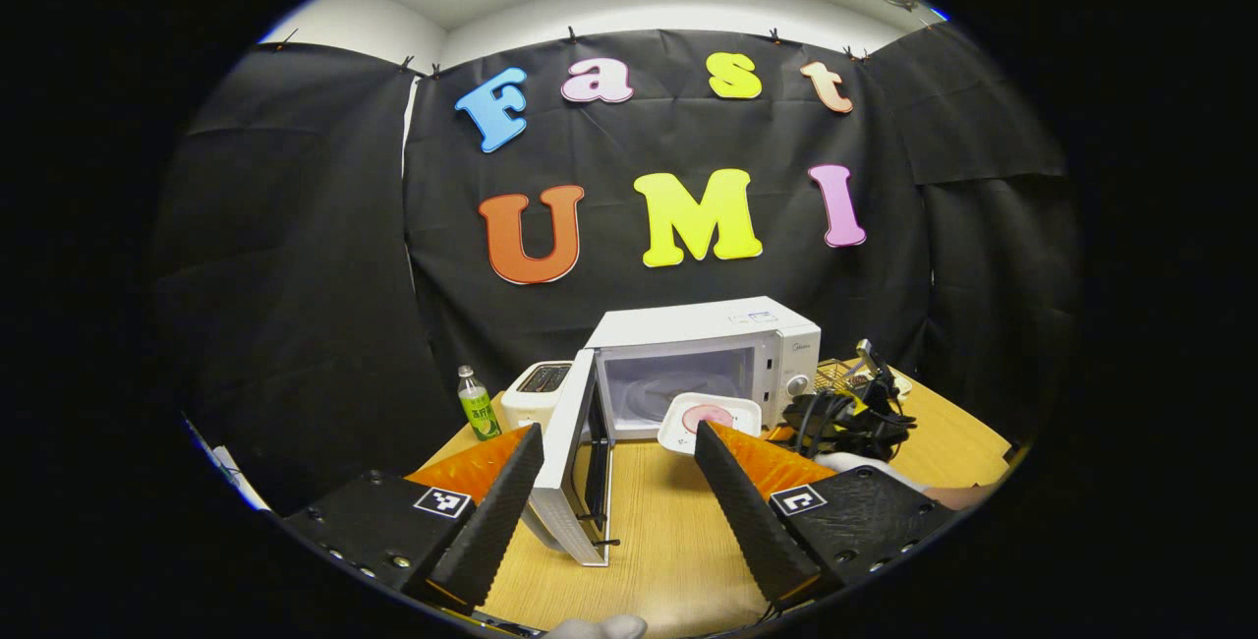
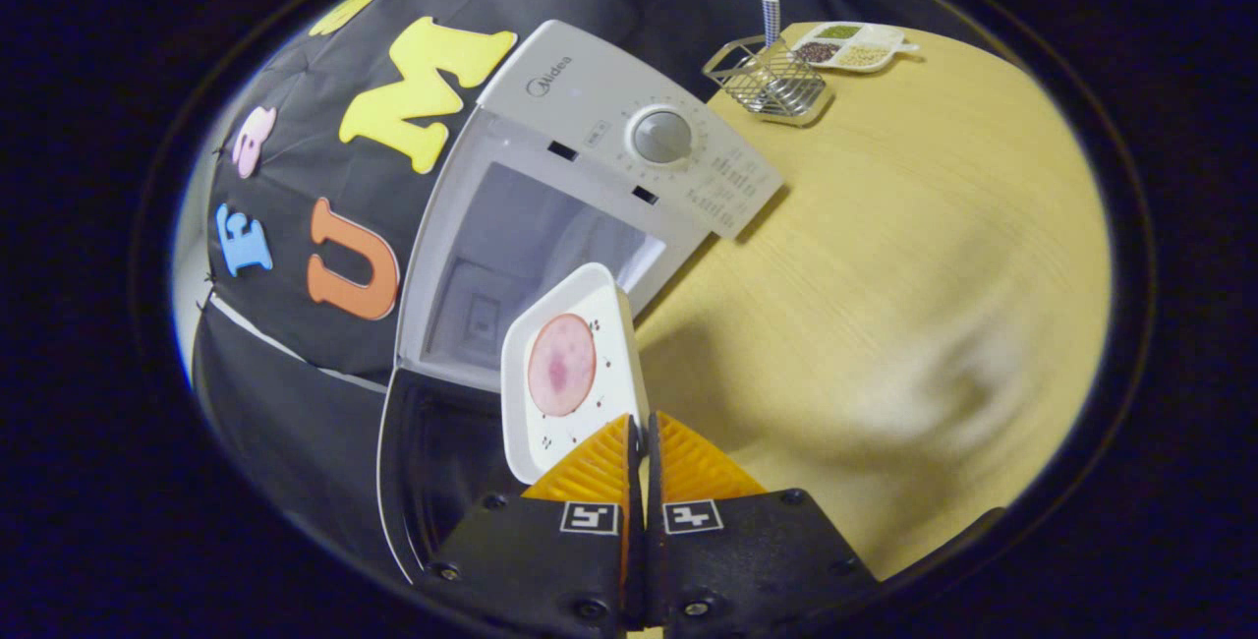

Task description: Open the microwave oven with the left hand, put the food in, and close the microwave oven.

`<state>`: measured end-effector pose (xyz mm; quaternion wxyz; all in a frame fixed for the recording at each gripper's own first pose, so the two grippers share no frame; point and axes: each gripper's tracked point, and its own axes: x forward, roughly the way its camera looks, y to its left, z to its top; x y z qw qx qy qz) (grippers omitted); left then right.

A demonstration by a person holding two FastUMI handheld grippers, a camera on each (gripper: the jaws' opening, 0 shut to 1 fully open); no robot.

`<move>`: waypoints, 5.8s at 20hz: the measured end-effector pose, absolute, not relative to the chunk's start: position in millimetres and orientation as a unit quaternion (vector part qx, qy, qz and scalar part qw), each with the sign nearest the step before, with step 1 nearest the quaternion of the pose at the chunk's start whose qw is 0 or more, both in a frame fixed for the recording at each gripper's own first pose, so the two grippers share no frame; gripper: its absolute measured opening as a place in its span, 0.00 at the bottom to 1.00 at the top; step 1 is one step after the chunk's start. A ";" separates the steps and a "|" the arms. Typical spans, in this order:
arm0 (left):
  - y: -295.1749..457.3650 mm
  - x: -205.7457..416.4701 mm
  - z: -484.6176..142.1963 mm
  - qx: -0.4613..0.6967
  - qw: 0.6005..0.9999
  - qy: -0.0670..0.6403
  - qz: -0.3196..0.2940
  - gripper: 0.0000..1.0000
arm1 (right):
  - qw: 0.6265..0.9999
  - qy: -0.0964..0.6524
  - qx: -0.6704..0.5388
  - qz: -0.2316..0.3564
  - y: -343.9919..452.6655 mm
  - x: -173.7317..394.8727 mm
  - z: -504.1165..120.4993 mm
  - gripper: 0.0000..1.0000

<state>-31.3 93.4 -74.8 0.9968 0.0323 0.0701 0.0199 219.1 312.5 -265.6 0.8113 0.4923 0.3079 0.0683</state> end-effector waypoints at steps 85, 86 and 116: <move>72.1 72.9 -216.5 0.037 0.991 0.123 -0.040 0.00 | 0.984 0.170 0.043 -0.043 26.8 70.2 -54.4 0.92; 58.9 81.1 -216.2 0.033 0.991 0.123 -0.050 0.00 | 0.983 0.172 0.044 -0.044 24.3 70.4 -55.3 0.92; -103.3 281.0 -218.6 0.007 0.985 0.103 -0.136 0.00 | 0.974 0.205 0.063 -0.075 2.2 87.9 -66.1 1.00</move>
